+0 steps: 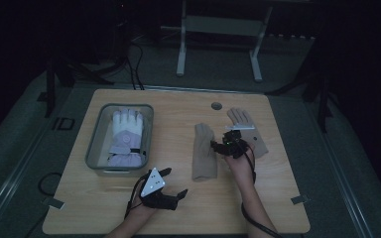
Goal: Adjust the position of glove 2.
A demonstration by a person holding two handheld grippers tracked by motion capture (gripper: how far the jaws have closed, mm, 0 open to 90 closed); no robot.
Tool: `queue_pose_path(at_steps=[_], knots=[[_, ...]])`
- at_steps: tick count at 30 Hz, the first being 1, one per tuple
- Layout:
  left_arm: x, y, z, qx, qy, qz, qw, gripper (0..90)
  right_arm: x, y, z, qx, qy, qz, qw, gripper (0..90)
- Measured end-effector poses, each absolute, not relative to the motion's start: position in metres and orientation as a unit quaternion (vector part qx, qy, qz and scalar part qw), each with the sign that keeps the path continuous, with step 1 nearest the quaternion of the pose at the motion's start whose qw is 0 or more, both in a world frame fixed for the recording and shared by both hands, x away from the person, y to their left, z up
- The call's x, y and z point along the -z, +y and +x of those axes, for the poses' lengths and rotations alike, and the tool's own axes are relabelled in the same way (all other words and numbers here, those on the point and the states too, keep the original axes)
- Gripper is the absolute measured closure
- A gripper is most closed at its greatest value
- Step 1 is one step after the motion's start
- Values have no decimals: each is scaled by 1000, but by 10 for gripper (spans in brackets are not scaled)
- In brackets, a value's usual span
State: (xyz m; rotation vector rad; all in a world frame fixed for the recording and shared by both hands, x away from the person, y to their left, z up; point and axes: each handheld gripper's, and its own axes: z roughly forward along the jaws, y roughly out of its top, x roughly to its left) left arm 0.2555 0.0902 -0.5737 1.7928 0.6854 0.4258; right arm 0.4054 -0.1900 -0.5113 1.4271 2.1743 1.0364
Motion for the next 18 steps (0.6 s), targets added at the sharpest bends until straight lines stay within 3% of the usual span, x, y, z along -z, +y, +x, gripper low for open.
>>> queue_pose_path(at_steps=[18], knots=[[574,90,256,-179,293,757,555,79,486,-277,418,-363,762,495,206,434]])
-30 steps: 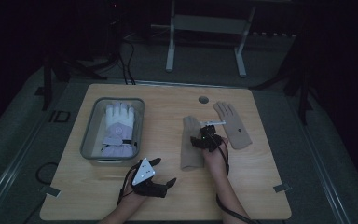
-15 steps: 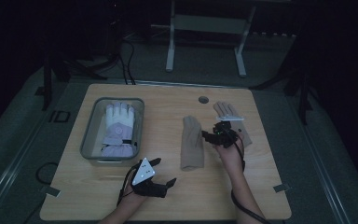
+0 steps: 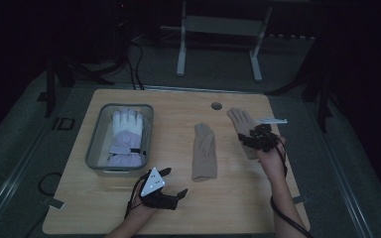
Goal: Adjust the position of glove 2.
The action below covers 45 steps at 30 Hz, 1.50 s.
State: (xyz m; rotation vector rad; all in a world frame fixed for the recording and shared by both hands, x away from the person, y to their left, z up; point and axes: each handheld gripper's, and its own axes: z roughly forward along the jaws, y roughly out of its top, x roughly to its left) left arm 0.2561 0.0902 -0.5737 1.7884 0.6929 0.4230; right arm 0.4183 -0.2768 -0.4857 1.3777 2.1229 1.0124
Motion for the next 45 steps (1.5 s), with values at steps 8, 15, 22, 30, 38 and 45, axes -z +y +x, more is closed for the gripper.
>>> queue_pose_path(at_steps=[8,15,22,30,38,45], knots=[[574,90,256,-179,293,757,556,79,488,-295,431,-351,768,491,214,433],[574,90,256,-178,293,757,556,79,494,-305,450,-336,770,498,215,432],[574,91,256,-176,294,756,557,79,509,-308,470,-315,781,495,214,433],[574,91,256,-176,294,756,558,79,523,-309,485,-309,781,501,208,421],[574,91,256,-175,293,758,556,79,547,-302,494,-291,786,507,202,404],[574,91,255,-176,292,758,556,79,548,-299,489,-291,777,512,222,611]])
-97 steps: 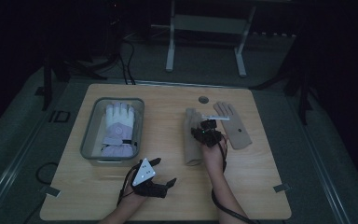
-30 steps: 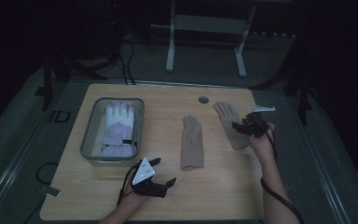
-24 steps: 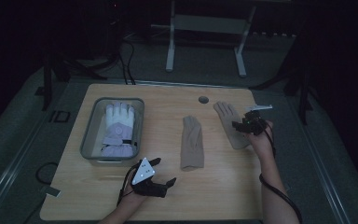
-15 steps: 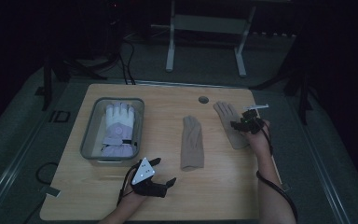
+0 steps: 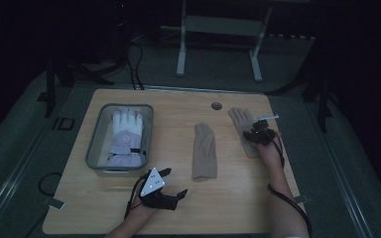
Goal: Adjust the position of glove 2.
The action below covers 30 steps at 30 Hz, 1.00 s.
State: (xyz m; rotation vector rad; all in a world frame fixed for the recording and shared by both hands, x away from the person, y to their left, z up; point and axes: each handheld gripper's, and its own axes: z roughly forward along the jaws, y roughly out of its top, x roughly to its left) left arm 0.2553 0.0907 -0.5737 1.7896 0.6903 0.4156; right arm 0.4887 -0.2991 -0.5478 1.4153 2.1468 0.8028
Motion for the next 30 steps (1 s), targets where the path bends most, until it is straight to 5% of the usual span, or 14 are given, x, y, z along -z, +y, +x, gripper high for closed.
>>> queue_pose_path(at_steps=[6,20,30], knots=[[574,91,256,-174,295,757,556,79,545,-296,488,-277,761,541,226,780],[574,92,256,-173,297,756,557,79,508,-298,461,-332,719,571,215,797],[574,91,256,-174,297,756,557,79,476,-303,425,-350,697,575,247,796]])
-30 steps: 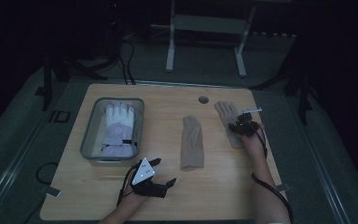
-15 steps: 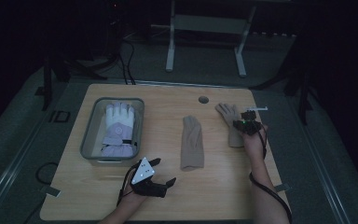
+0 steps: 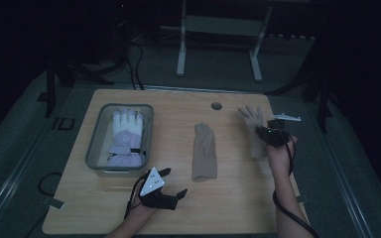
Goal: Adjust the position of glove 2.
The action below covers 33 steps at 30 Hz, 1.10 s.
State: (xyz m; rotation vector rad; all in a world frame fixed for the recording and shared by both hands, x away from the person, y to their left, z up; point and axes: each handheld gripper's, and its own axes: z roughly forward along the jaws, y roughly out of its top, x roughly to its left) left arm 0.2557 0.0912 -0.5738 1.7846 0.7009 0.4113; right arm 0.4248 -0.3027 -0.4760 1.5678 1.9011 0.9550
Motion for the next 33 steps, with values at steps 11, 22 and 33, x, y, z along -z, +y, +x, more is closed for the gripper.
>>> queue_pose_path(at_steps=[11,22,33], knots=[[574,91,255,-177,295,758,554,79,487,-319,388,-344,663,610,264,796],[574,91,255,-176,295,758,555,79,519,-322,377,-320,668,625,248,786],[574,91,255,-177,294,758,555,79,548,-325,378,-305,690,619,219,713]])
